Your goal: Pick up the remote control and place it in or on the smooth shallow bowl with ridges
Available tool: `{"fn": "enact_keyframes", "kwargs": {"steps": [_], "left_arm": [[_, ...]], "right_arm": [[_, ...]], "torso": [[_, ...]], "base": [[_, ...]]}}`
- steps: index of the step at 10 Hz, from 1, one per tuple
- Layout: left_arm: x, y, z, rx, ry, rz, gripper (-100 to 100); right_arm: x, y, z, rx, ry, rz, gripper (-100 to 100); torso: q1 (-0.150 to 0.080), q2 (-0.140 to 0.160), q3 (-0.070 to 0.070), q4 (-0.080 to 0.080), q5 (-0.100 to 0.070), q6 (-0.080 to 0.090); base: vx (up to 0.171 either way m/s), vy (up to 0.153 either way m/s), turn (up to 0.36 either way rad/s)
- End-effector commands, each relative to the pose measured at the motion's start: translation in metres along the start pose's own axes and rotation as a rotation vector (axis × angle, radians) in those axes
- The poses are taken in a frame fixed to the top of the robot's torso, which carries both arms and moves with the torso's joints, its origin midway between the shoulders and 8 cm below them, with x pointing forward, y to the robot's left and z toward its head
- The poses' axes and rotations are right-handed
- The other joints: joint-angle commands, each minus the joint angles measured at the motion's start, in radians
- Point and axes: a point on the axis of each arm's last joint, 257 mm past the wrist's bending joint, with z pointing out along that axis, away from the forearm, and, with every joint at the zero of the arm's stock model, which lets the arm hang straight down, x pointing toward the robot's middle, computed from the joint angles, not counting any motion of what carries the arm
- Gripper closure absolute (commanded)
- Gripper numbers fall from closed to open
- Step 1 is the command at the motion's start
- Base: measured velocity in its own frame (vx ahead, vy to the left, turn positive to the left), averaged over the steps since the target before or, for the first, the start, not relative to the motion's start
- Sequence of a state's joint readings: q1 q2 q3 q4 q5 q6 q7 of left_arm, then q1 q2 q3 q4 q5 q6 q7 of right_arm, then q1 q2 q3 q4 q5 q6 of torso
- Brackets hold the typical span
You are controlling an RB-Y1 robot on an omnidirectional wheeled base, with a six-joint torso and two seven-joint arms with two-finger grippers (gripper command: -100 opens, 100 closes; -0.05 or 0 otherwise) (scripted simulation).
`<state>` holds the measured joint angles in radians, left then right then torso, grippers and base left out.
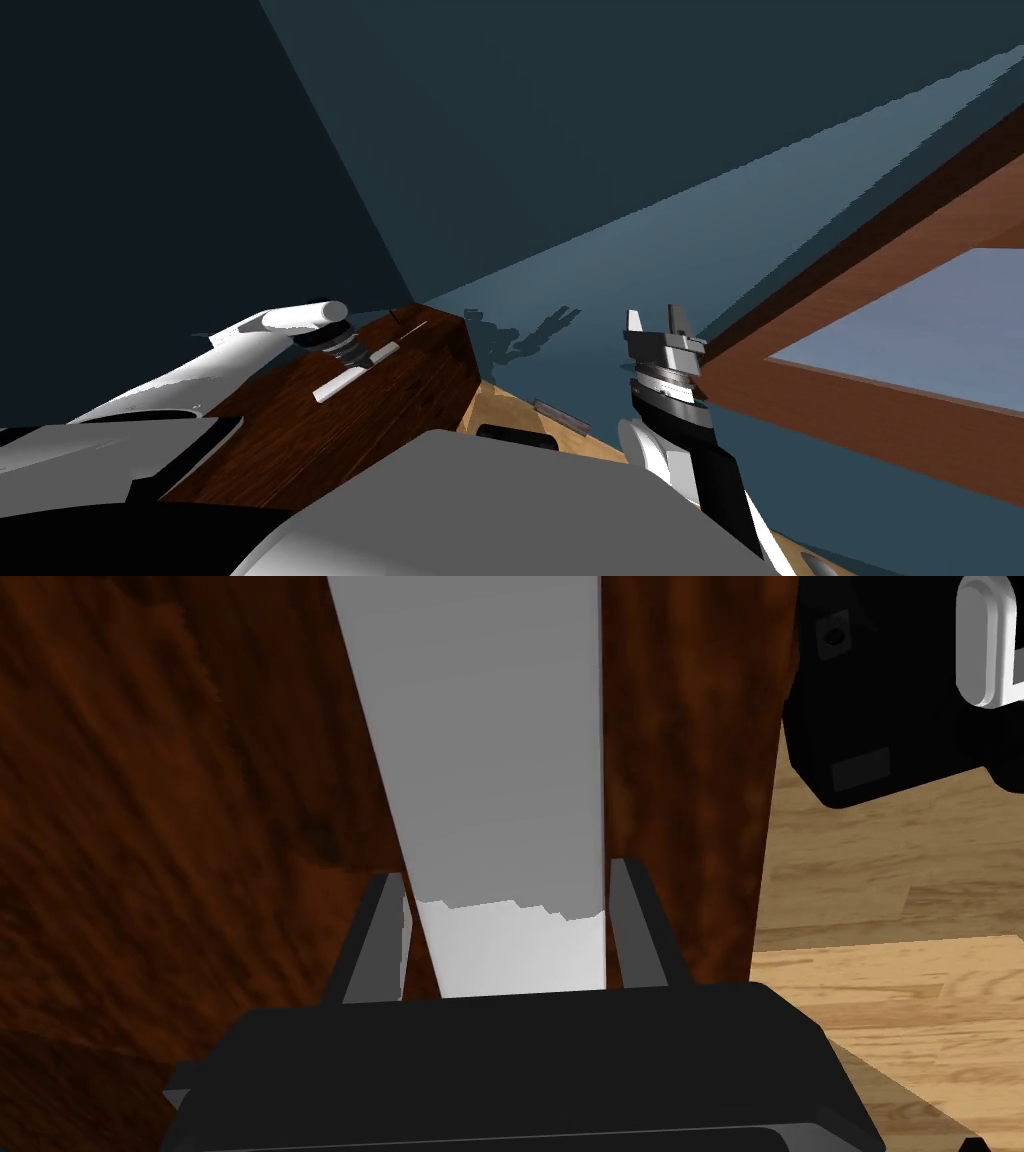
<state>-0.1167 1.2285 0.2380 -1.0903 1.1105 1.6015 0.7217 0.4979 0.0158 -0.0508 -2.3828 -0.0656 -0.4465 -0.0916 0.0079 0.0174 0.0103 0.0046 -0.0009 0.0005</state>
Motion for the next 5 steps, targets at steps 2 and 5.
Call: {"fn": "enact_keyframes", "kwargs": {"steps": [2,5], "left_arm": [[0.009,-0.003,-0.027,0.009,0.018,0.018,100],[0.013,-0.004,-0.050,0.013,0.020,0.030,100]], "right_arm": [[0.000,0.000,0.000,0.000,0.000,0.000,0],[0.000,0.000,0.000,0.000,0.000,0.000,0]], "torso": [[0.000,0.000,0.000,0.000,0.001,0.000],[0.001,0.003,0.001,0.000,0.001,-0.001]], "base": [[-0.190,0.159,-0.077],[-0.210,0.146,-0.071]]}}
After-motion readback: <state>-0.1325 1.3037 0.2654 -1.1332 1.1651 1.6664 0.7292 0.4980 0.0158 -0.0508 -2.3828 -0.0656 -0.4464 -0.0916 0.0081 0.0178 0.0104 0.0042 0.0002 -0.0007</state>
